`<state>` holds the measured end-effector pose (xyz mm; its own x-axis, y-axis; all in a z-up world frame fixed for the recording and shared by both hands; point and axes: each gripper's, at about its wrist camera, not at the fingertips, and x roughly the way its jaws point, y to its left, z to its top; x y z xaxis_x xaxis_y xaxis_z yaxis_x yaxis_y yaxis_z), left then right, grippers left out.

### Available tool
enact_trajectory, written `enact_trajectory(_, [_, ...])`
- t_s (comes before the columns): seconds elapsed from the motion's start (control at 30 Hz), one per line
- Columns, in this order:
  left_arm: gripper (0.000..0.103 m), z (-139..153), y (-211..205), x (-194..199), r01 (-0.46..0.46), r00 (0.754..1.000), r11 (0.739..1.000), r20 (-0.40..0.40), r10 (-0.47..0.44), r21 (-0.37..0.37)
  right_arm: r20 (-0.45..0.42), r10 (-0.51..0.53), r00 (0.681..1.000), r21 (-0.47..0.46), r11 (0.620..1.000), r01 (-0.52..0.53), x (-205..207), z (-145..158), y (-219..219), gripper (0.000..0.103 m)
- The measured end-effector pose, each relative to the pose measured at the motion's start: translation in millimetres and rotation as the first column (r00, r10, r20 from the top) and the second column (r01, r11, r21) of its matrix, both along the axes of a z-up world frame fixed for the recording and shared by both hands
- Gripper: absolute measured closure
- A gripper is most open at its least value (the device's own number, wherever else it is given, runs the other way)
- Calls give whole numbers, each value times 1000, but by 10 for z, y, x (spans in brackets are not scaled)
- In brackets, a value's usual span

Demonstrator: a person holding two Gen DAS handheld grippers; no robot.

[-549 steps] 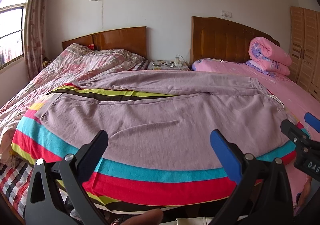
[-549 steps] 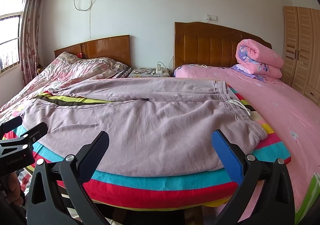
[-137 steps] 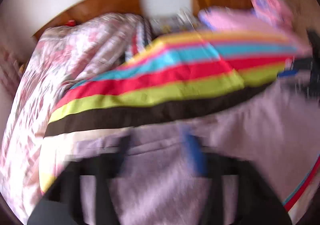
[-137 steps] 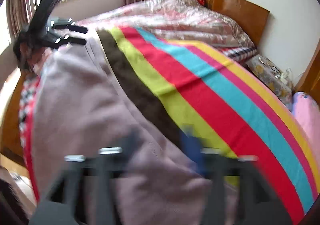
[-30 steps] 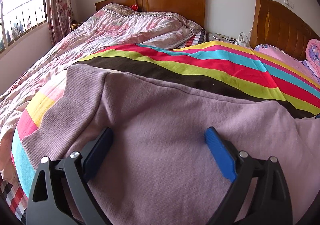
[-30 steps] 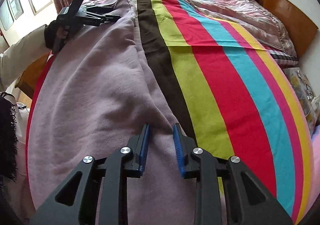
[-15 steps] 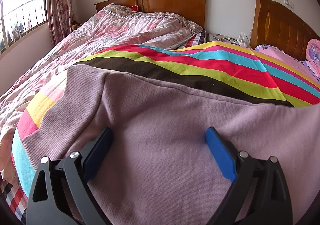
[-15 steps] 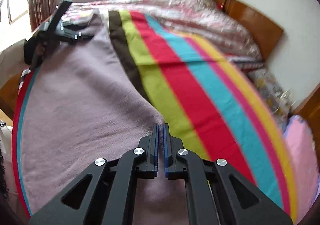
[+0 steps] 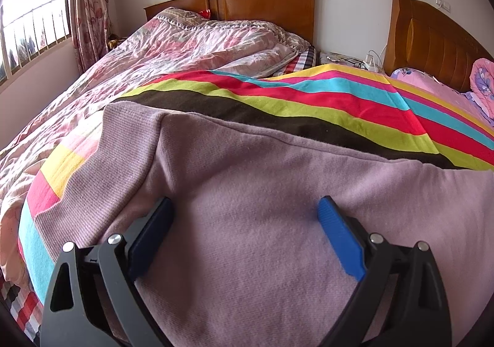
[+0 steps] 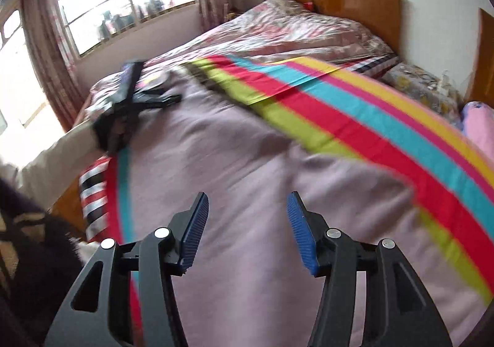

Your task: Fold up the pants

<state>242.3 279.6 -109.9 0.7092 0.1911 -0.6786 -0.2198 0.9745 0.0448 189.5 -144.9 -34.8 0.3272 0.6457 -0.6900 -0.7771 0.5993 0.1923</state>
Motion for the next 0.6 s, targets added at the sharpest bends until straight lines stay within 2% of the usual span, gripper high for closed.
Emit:
enact_trajectory(0.07, [8, 26, -23, -8, -20, 1000, 1000, -7, 20, 21, -17, 68, 998, 12, 998, -67, -256, -39, 253, 54])
enact_trajectory(0.13, [13, 160, -154, -57, -65, 997, 997, -37, 67, 46, 24, 146, 989, -20, 989, -145, -549, -79, 540, 56])
enact_trajectory(0.17, [13, 268, -217, -141, -50, 998, 999, -22, 51, 8, 33, 163, 986, -29, 986, -162, -643, -107, 589, 59])
enact_trajectory(0.23, [12, 525, -423, -416, 39, 998, 997, 47, -36, -70, 54, 184, 982, -56, 982, -181, -767, -182, 715, 63])
enact_trajectory(0.3, [12, 665, -650, -691, 135, 990, 984, 65, -128, -114, 66, 178, 982, -94, 981, -171, -808, -259, 789, 69])
enact_trajectory(0.37, [12, 678, -833, -913, 223, 975, 962, 55, -217, -158, 94, 173, 980, -145, 977, -159, -811, -332, 862, 72])
enact_trajectory(0.47, [12, 565, -975, -1246, 275, 960, 929, 21, -278, -248, 130, 179, 975, -225, 963, -147, -814, -427, 959, 75])
enact_trajectory(0.6, [12, 395, -955, -1487, 247, 965, 903, 3, -263, -352, 201, 246, 948, -341, 925, -168, -873, -550, 1074, 75])
